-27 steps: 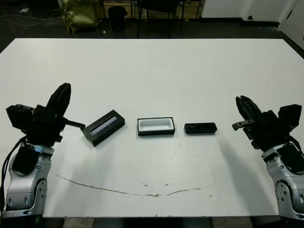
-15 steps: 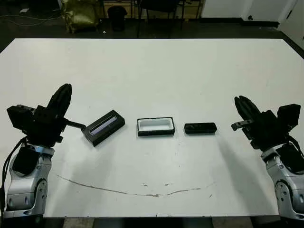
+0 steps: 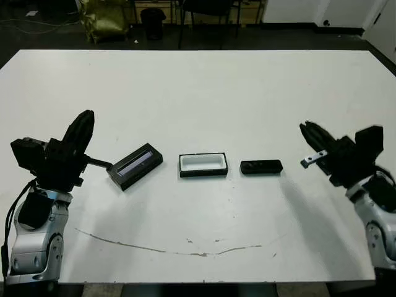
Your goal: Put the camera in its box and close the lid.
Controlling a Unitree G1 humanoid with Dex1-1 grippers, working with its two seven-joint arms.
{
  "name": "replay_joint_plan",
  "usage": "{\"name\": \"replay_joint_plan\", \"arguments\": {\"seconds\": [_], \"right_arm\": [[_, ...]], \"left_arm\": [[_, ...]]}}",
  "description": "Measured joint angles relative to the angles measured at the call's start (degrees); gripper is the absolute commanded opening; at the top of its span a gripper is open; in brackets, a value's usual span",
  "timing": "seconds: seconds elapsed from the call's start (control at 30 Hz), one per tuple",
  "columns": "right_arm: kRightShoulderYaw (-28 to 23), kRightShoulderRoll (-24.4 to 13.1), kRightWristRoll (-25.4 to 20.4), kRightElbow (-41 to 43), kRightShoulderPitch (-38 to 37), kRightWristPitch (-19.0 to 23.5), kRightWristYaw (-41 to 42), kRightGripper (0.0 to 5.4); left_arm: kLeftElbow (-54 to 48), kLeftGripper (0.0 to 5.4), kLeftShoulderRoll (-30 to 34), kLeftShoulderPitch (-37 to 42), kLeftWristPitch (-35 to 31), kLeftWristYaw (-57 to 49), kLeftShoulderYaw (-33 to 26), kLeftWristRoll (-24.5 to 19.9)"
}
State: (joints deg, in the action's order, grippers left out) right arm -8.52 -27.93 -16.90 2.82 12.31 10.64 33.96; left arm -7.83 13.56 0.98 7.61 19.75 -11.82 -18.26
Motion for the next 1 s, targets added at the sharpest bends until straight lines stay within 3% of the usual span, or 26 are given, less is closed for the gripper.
{"name": "replay_joint_plan", "arguments": {"seconds": [0.23,0.33,0.4,0.57,0.63,0.73,1.0], "right_arm": [[2.99,-6.00,1.62,-12.72,8.75,-3.91,12.41,0.00],[4.96,-8.00,3.21,-17.43,11.75,-4.99,16.69,0.23],[6.07,-9.07,3.93,-20.62,13.96,-5.63,20.13,0.59],[8.43,-9.78,5.28,-29.10,18.63,-9.15,27.08,0.76],[9.34,-9.80,6.13,-31.74,19.96,-9.47,29.10,0.65],[10.60,-9.84,7.15,-34.13,21.78,-9.86,31.61,0.01],[14.04,-9.93,11.42,-36.51,25.35,-11.69,33.79,0.01]], "left_arm": [[-0.29,0.02,0.00,-0.32,-0.10,-0.20,-0.03,0.12],[-0.38,0.00,0.01,-0.48,-0.31,-0.15,-0.07,-0.05],[-0.37,0.00,0.02,-0.51,-0.42,0.06,-0.06,-0.10],[-0.79,0.00,0.05,-0.68,-1.05,0.21,-0.05,0.06],[-0.78,0.00,0.06,-0.73,-1.04,0.25,-0.06,0.12],[-0.79,0.00,0.06,-0.74,-1.09,0.29,-0.06,0.07],[-0.59,0.00,0.07,-0.74,-1.01,0.44,-0.07,0.09]]}}
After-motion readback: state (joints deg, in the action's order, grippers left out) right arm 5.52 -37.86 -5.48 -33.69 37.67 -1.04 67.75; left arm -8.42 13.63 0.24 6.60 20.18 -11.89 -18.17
